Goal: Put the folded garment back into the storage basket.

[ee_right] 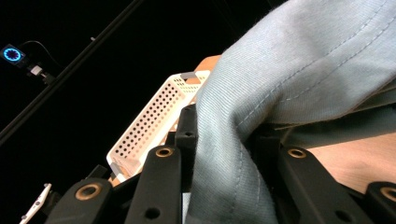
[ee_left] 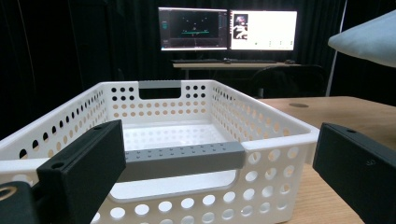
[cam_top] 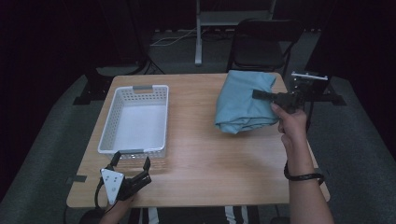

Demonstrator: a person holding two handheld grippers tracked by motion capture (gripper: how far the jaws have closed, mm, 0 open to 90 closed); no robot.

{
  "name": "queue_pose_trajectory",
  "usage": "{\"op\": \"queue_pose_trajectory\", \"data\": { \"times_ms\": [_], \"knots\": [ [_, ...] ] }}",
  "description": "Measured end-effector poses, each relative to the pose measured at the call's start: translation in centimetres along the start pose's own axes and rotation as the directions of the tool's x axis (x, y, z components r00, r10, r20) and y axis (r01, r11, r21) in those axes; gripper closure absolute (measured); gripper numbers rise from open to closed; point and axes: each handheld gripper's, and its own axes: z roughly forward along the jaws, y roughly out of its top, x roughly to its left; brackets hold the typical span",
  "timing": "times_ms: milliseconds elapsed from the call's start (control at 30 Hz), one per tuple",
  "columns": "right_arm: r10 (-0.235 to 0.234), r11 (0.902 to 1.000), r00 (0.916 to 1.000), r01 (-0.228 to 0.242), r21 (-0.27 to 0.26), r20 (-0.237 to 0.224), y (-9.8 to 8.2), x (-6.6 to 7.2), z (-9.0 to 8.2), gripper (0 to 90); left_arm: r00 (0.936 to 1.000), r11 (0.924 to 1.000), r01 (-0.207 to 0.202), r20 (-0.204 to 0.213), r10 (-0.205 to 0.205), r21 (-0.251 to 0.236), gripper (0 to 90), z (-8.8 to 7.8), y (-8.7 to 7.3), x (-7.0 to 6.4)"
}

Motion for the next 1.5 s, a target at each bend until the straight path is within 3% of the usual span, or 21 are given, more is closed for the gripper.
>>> {"op": "queue_pose_trajectory", "data": {
  "times_ms": [533, 1500],
  "knots": [
    [-0.017, 0.9998, 0.9990, 0.017, 0.003, -0.042, 0.7, 1.5, 2.0, 72.4, 1.0000, 1.0000, -0.001, 0.005, 0.001, 0.001, 3.8, 0.0, 0.0, 0.0],
    [-0.043, 0.9985, 0.9905, 0.047, 0.027, -0.130, 1.3, 4.7, 8.0, 72.4, 0.9999, 1.0000, -0.001, 0.012, 0.001, 0.001, 3.8, 0.0, 0.0, 0.1]
  ]
}}
